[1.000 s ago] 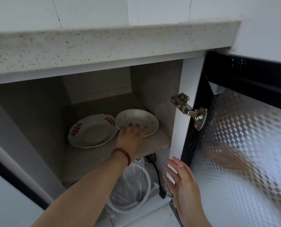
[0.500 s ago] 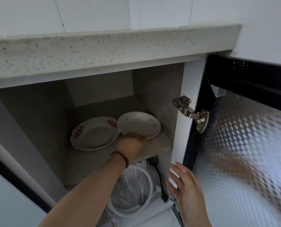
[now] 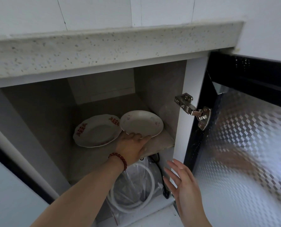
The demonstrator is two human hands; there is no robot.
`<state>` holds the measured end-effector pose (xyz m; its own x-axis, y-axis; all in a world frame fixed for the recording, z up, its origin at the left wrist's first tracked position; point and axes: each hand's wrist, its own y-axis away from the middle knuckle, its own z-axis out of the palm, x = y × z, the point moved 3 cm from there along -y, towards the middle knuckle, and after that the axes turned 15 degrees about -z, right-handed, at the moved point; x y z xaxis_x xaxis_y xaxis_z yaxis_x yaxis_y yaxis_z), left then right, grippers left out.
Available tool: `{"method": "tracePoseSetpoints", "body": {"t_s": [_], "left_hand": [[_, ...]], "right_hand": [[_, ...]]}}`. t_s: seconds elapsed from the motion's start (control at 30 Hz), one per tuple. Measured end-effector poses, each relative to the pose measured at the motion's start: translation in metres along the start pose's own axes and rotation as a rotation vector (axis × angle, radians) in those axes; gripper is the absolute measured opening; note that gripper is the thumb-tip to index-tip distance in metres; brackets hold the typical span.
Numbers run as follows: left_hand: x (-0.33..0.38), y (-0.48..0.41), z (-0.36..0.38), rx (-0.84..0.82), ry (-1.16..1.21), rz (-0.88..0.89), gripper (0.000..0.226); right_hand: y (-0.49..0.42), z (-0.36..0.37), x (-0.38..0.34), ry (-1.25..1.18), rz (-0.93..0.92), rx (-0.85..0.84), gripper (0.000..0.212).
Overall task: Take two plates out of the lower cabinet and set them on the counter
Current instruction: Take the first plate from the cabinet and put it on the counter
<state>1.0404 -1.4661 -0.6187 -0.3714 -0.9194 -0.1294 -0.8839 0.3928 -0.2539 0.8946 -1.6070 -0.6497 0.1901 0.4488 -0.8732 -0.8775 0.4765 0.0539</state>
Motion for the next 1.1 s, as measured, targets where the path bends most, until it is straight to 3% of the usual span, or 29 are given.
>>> {"method": "tracePoseSetpoints", "body": {"t_s": [0.23,0.67,0.73,0.83,1.0,1.1], "left_hand": [[0.017,0.003,0.011,-0.057,0.022,0.063,0.071],[0.012,0.009,0.011,-0.029,0.103,0.016,0.061],[0.004,0.012,0.007,0.031,0.298,-0.049,0.052],[-0.006,0.016,-0.002,-0.005,0.724,-0.215,0.046],[-0.014,0.014,-0.018,-0.296,1.694,-0.694,0.041],[-0.021,0.014,-0.019,-0.332,1.899,-0.785,0.057]], "right_hand": [[-0.002,0.002,0.003,0.004,-0.002,-0.004,0.021],[-0.009,0.000,0.012,0.027,-0.050,-0.013,0.020],[-0.017,0.006,0.012,0.027,-0.052,-0.020,0.019],[-0.032,0.019,0.012,0.028,-0.039,-0.053,0.019],[-0.052,0.034,0.012,0.089,-0.064,-0.083,0.023],[-0.062,0.039,0.014,0.110,-0.059,-0.067,0.032]]}}
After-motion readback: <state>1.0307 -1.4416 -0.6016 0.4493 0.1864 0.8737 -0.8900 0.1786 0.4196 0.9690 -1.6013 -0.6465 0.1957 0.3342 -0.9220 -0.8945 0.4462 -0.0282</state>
